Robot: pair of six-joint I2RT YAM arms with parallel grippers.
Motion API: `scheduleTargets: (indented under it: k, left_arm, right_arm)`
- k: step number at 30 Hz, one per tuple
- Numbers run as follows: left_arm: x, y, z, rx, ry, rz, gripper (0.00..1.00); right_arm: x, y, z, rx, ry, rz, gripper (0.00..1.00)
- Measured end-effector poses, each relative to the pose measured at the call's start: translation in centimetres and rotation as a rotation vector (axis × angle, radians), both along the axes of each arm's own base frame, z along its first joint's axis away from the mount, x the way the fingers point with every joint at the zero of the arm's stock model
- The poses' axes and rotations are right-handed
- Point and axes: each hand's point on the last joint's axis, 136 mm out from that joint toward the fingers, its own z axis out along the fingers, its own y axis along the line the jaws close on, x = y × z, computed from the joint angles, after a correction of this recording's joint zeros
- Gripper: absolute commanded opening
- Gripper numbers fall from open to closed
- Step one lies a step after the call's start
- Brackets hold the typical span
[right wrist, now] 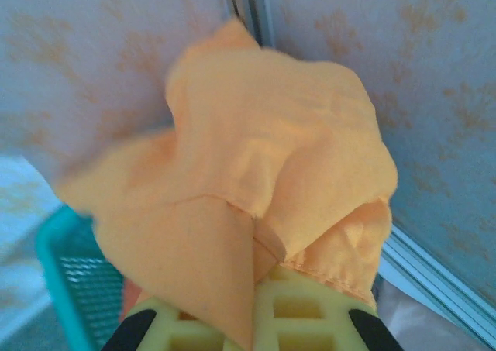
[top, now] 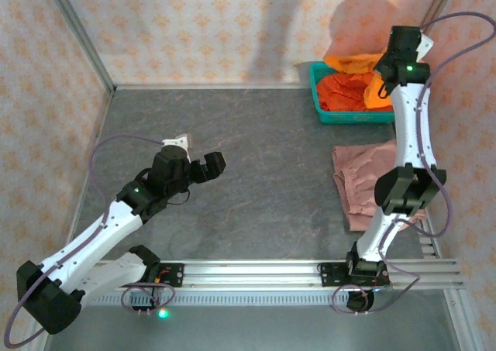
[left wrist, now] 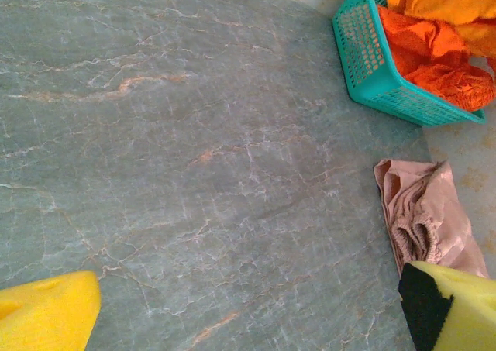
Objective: Fold and stack the shorts
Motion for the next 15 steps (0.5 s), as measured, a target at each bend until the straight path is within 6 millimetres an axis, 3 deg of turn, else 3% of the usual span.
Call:
scheduleTargets:
  k: [15]
  left_arm:
    - [-0.2, 0.2, -0.2, -0.011, 0.004, 0.012, 1.00]
  right_arm:
    - [-2.3, 2.7, 11.5, 0.104, -0.407, 0.103, 0.00]
